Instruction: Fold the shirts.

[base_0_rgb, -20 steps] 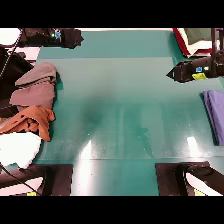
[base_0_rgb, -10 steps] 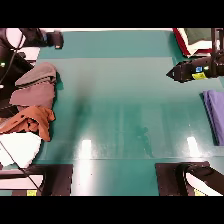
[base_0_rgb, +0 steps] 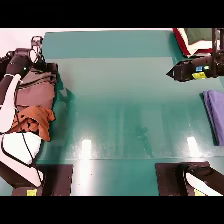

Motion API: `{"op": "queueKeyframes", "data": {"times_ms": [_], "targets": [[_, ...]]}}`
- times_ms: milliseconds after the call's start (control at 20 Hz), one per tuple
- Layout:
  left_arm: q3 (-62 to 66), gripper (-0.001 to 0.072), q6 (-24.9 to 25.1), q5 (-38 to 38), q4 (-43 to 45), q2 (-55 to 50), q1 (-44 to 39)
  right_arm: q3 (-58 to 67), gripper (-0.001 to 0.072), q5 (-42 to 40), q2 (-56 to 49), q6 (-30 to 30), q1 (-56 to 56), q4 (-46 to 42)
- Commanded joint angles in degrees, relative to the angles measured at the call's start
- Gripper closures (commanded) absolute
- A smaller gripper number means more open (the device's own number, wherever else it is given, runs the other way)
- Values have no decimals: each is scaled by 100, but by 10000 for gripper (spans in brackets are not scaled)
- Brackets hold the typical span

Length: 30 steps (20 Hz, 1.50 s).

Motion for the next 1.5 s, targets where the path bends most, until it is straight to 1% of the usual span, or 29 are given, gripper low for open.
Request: {"op": "queueKeyframes", "data": {"times_ms": [0,50,100,150,250,350,450,600,650,750,800,900,1050,1150,1200,1250,1300,1400,1450], "targets": [[11,100,-7,46,31,-293,101,7,696,-63,2,4,2,2],[39,208,-44,20,28,-260,101,7,696,-111,2,4,2,4],[131,490,-59,-76,28,-219,101,7,696,-168,2,2,2,4],[302,674,-52,-195,28,-181,101,7,696,-223,2,2,2,7],[833,683,-26,-446,26,7,101,50,696,-271,7,2,2,11],[1486,683,103,-518,-63,444,57,341,696,-262,4,2,2,9],[2076,684,380,-509,-68,1108,-98,837,696,-310,4,2,2,7],[2133,684,730,-424,-109,2424,-612,1569,696,-389,2,2,2,2],[2133,684,916,-516,-243,2741,-815,1781,696,-420,2,2,2,4],[2133,684,1244,-778,-828,3156,-1257,2144,696,-415,4,2,2,4],[2133,684,1368,-938,-1095,3233,-1552,2286,696,-409,4,2,2,4],[1993,684,1410,-1156,-1228,3211,-2304,2529,696,-352,4,2,2,7],[1156,684,1460,-1182,-1228,3045,-3593,2796,696,-192,7,2,2,7],[632,682,1554,-1172,-1327,2750,-4339,2909,696,-70,7,2,2,7],[413,668,1613,-1097,-1475,2581,-4601,2951,696,11,4,2,2,7],[251,388,1703,-1003,-1705,2404,-4784,2953,696,68,7,2,2,7],[221,160,1698,-994,-1847,2232,-4839,2946,696,109,7,2,2,7],[227,160,1617,-1008,-1803,2124,-4682,2946,696,219,9,2,2,9],[251,161,1464,-1078,-1803,2179,-4409,2946,696,267,7,2,2,7]]}}
